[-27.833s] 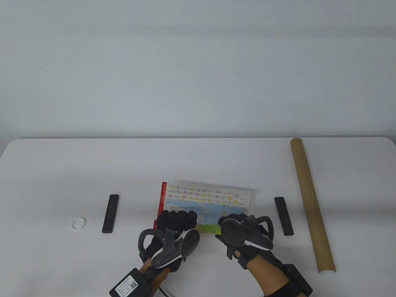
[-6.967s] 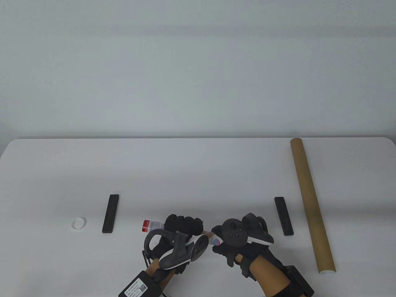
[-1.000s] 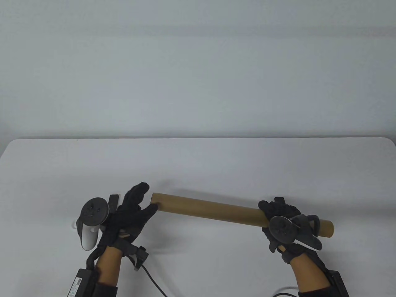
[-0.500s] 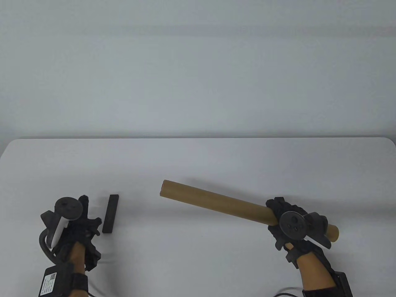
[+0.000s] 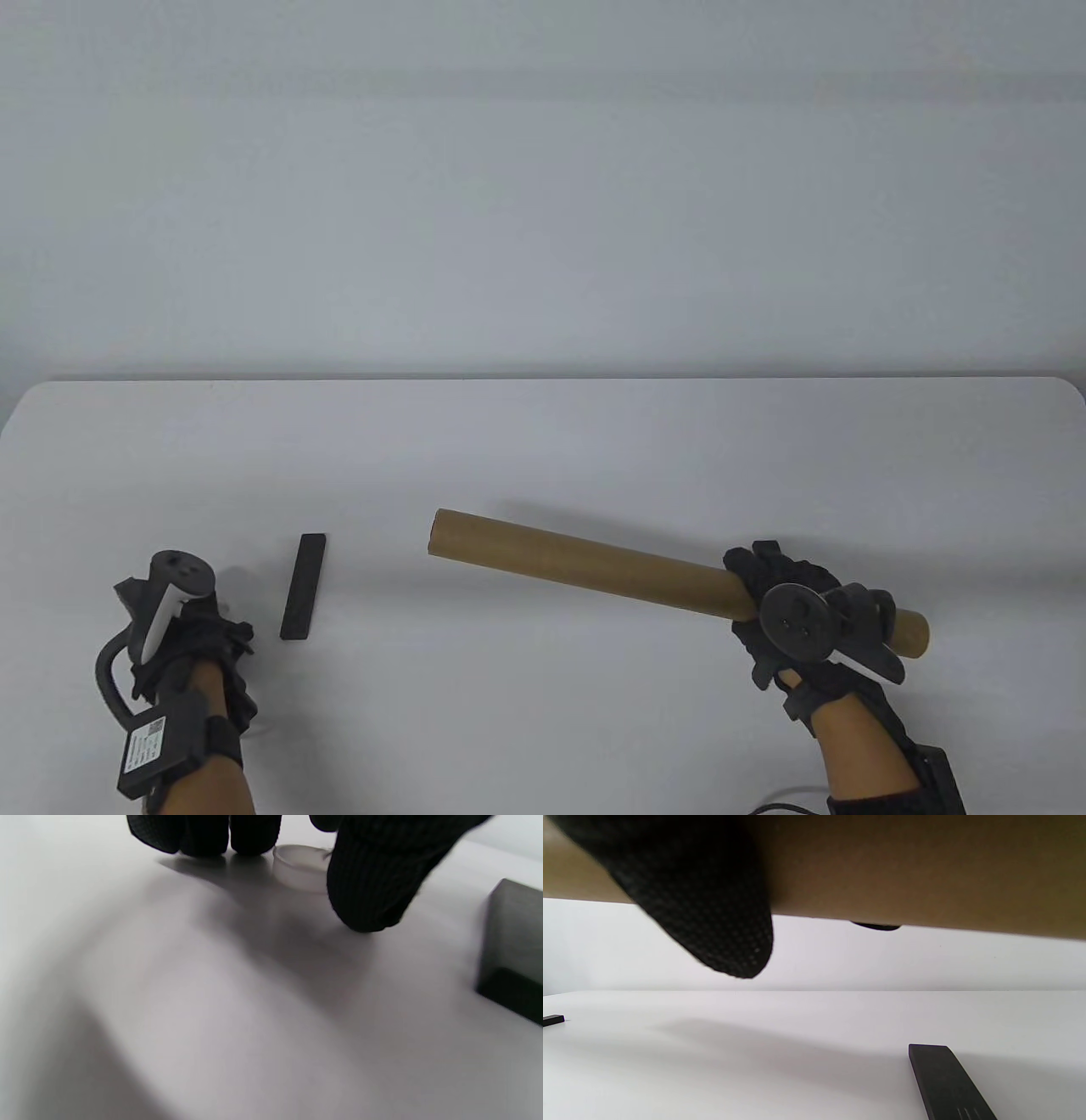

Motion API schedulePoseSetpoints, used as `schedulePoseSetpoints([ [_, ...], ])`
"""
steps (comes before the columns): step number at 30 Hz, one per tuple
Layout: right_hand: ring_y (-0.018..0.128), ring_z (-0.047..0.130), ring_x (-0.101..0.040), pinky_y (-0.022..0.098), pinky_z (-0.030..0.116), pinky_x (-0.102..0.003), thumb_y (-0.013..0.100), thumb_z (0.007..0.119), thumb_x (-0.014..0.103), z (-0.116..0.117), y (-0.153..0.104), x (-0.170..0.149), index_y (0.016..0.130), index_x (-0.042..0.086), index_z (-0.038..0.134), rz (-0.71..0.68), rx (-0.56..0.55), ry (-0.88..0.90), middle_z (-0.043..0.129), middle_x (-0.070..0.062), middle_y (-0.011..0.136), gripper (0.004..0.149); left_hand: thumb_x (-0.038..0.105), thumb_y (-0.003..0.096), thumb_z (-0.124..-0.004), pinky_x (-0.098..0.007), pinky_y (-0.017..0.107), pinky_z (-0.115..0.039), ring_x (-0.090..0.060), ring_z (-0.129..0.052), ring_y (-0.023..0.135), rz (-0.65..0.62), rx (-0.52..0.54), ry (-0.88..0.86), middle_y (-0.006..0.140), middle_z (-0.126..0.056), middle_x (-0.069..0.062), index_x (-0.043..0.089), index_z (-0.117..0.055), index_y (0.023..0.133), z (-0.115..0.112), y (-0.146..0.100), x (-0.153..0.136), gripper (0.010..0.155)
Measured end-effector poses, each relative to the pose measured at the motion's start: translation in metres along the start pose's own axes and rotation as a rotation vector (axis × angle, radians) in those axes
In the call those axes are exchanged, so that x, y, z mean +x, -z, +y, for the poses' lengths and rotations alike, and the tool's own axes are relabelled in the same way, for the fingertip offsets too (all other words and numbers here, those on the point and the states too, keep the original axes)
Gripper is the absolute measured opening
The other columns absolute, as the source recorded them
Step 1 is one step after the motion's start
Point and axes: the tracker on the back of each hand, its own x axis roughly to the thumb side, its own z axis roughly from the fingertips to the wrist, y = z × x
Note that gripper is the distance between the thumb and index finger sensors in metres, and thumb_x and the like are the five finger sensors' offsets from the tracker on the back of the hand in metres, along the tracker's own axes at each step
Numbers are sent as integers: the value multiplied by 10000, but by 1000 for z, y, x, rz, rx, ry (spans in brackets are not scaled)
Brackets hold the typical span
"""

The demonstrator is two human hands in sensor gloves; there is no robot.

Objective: Roll up map and store in mailing tube

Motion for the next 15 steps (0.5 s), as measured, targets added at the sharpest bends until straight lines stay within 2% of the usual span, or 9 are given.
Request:
schedulePoseSetpoints([
  [3,746,911,-431,557,677,-678,381,1056,323,0,0,0,1026,106,705,-3,3,1,804,-137,893,766,539,440,-885,-440,781,-625,-320,-669,1018,-22,3,25,1108,-602,22,513,-446,1061,2,4,5,761],
  [6,745,912,-431,557,677,-679,380,1056,323,1,1,1,1025,107,706,-6,12,-2,803,-139,894,765,509,452,-873,-421,767,-637,-289,-687,980,-18,5,31,1055,-651,19,470,-596,1038,2,4,8,650],
  [11,747,910,-431,560,673,-680,381,1055,323,1,0,2,1026,109,706,-12,15,-18,802,-138,895,764,492,451,-860,-420,746,-670,-281,-756,935,-45,19,28,1041,-672,-23,441,-619,1031,3,-5,9,631],
  [13,747,909,-431,559,672,-681,379,1056,322,1,0,2,1026,110,706,-12,14,-21,801,-137,896,765,513,445,-861,-421,733,-686,-289,-774,918,-136,32,-58,1037,-674,-27,448,-612,1030,14,-18,13,640],
  [14,748,909,-430,561,672,-680,381,1056,320,0,0,2,1025,110,707,-9,11,-24,801,-136,896,762,508,431,-884,-427,717,-701,-300,-798,898,-291,86,-158,1025,-695,-45,444,-638,1021,25,-31,22,643],
  [15,749,907,-431,561,670,-682,381,1056,320,0,0,2,1026,111,706,-5,7,-27,800,-138,897,763,515,430,-885,-429,703,-714,-305,-811,885,-375,105,-203,1016,-712,-51,436,-642,1022,32,-42,29,646],
])
